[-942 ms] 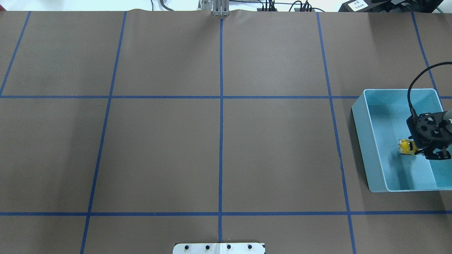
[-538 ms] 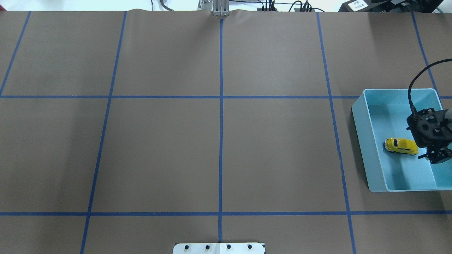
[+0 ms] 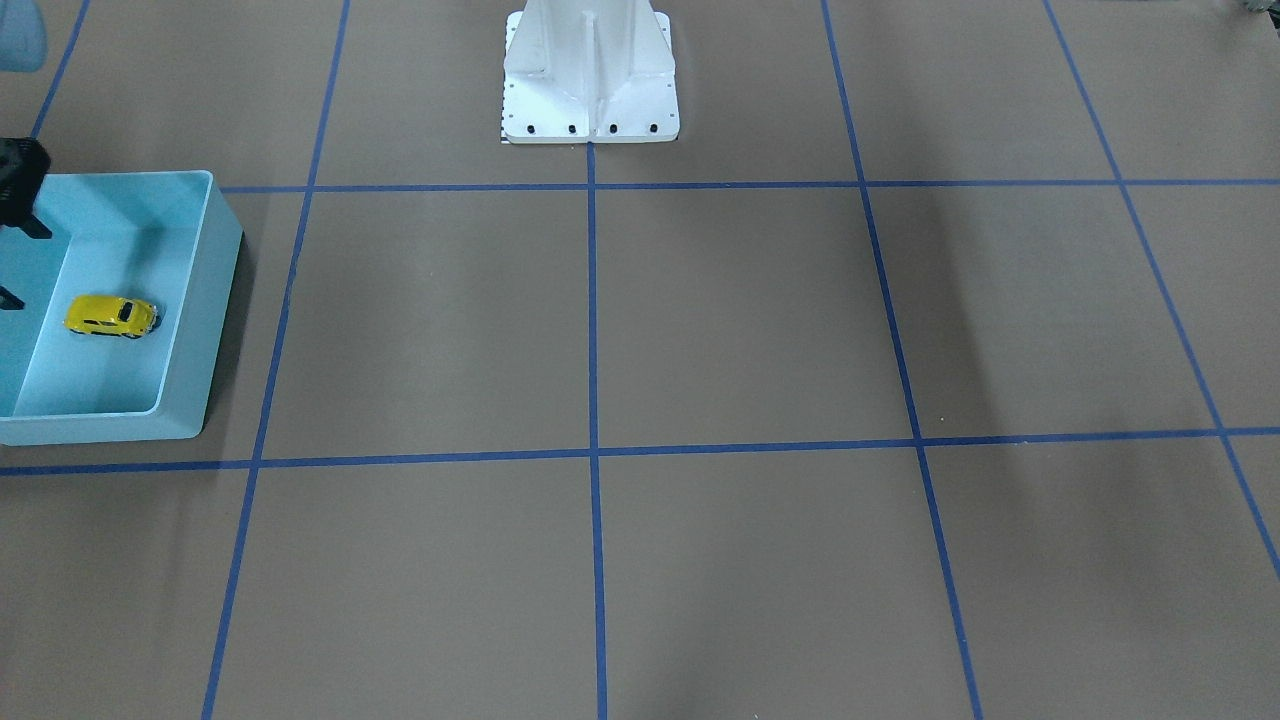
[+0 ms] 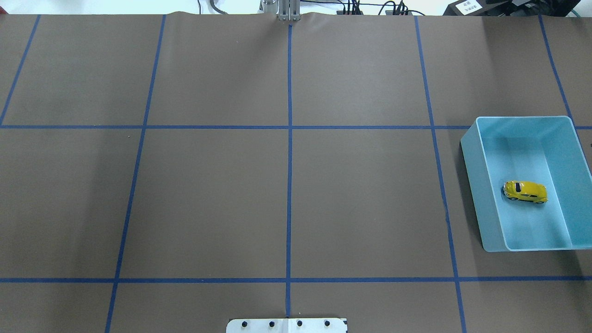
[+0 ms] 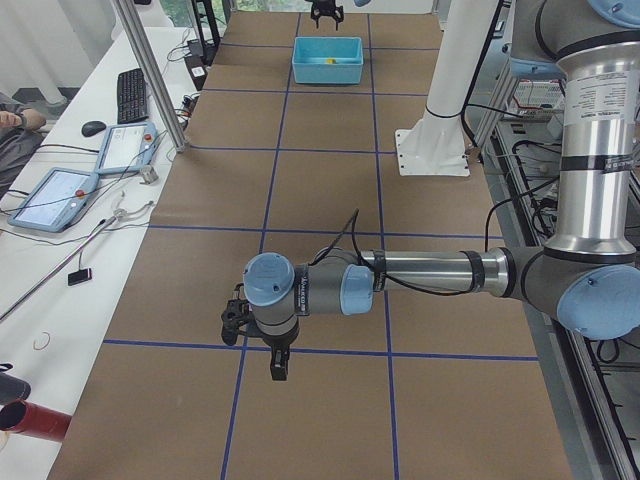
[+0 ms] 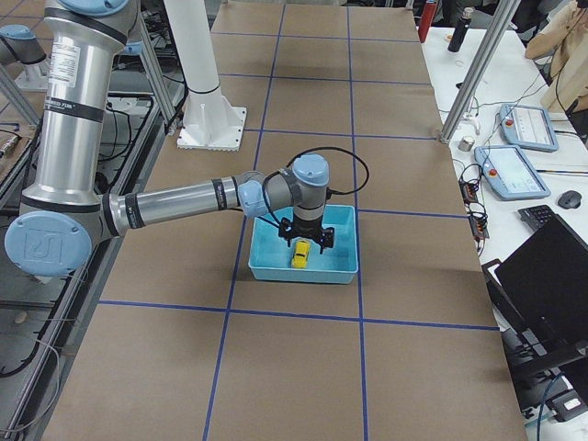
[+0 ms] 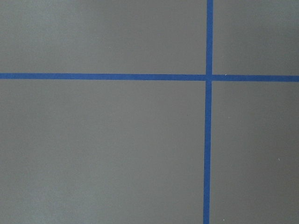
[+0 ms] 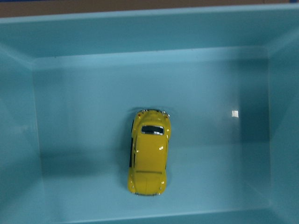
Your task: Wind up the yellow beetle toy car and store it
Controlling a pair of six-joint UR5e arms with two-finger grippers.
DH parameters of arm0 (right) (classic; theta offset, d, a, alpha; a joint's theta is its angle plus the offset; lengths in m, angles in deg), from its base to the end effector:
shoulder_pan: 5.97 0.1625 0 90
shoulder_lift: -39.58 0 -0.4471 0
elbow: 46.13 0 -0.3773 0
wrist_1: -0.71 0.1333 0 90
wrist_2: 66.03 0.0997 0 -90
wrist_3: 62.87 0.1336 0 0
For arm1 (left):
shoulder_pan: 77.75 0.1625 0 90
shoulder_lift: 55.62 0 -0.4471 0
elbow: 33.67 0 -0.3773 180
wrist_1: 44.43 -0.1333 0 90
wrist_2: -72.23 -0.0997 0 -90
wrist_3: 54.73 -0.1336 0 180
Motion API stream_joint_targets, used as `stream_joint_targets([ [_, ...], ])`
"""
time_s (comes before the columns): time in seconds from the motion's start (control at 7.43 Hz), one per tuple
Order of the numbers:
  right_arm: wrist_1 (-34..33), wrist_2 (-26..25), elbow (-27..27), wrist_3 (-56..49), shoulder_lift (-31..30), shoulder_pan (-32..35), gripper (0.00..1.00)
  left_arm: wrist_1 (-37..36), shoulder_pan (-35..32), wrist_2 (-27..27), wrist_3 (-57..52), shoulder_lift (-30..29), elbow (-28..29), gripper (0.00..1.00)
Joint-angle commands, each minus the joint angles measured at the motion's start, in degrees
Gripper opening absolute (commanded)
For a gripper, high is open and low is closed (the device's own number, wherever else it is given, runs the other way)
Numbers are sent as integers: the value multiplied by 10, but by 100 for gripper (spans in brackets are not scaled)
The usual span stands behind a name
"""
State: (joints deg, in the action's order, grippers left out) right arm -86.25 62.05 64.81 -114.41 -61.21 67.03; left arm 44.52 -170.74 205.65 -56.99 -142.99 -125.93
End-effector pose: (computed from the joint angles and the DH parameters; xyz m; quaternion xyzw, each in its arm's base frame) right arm -0.0708 -0.4058 0.6148 0.1999 -0.2772 -0.5597 0.7549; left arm -0.0651 -0.4513 0.7110 0.0054 0.3700 -0.0105 0.9289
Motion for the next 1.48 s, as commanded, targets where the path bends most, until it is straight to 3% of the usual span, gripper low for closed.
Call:
stream_joint_targets([
  [0.0,-41,6,-54,126,1,118,100,0,0,0,0,0,1,100],
  [0.27,-43,9,-60,386,-9,146,100,-1,0,0,1,0,0,100],
  [0.54,-44,13,-62,427,-12,161,100,-1,0,0,1,0,1,100],
  [0.81,-28,11,-72,722,2,167,100,-1,0,0,1,0,1,100],
  [0.94,-23,5,-80,819,19,166,100,-1,0,0,1,0,0,100],
  [1.21,-20,6,-93,855,29,166,100,-1,0,0,1,0,0,100],
  [1.35,19,7,-113,853,31,166,100,-1,0,0,1,0,0,100],
])
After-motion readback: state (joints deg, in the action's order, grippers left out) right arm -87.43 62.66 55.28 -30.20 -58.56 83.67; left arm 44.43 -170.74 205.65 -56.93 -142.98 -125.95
